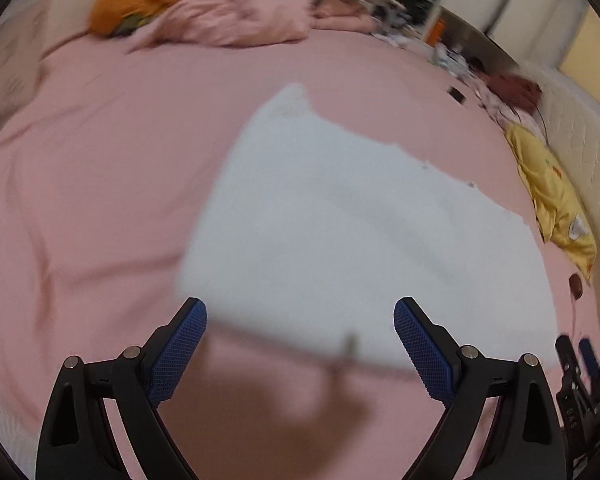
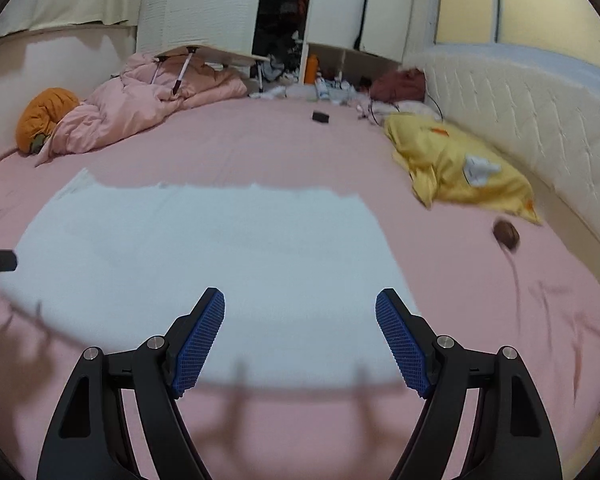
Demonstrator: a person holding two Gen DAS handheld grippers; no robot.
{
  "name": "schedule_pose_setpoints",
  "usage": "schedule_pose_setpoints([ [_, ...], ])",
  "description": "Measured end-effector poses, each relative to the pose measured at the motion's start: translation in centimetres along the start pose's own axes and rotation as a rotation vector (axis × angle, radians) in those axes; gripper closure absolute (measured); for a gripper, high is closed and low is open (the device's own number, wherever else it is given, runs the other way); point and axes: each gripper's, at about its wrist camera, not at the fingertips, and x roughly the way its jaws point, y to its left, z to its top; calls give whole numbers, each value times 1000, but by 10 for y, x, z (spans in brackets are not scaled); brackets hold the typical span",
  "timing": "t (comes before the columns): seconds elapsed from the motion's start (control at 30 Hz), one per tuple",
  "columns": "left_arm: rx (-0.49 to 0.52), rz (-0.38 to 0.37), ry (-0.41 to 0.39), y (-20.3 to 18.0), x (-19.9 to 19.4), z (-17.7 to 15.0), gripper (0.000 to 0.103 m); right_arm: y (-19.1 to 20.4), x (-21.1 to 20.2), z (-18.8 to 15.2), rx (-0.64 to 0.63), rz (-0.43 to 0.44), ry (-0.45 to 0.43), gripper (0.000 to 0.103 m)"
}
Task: Fold clothes
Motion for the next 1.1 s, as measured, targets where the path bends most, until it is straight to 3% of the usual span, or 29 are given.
schedule_pose_setpoints([
  [0.1, 104, 48, 15, -26, 35, 8, 8, -8, 34, 2, 28, 37, 28, 25],
  [0.2, 165, 132, 67, -31, 68, -1, 0, -22, 76, -21, 49, 42, 144, 24],
  [0.33, 179, 174, 82, -39, 72, -2, 0, -37, 78, -27, 110, 117, 139, 23],
  [0.37, 162, 172, 78, -42, 67, 2, 0, -36, 73, -22, 107, 112, 135, 23],
  [0.47, 133, 108, 1, -60, 56, 20, 0, -36, 56, 5, 146, 173, 7, 23],
  [0.6, 144, 125, 58, -86, 94, 38, 0, -28, 93, 49, 110, 160, 17, 23],
  [0.7, 143, 157, 103, -83, 126, 34, 0, -34, 142, 57, 82, 122, 73, 23],
  [0.77, 163, 168, 58, -84, 124, 29, 0, -41, 184, 35, 78, 91, 199, 22],
  [0.8, 171, 173, 48, -86, 123, 27, 0, -49, 189, 28, 128, 129, 202, 22],
  [0.87, 181, 185, 54, -89, 116, 30, 0, -52, 185, 34, 147, 121, 189, 22],
  [0.97, 189, 202, -41, -99, 101, 38, 0, -45, 170, 50, 128, 125, 150, 22],
  [1.07, 261, 240, -63, -123, 117, 46, 0, -39, 162, 73, 125, 149, 51, 22],
  [1.1, 291, 262, -64, -131, 127, 48, 0, -37, 168, 78, 126, 144, 53, 22],
])
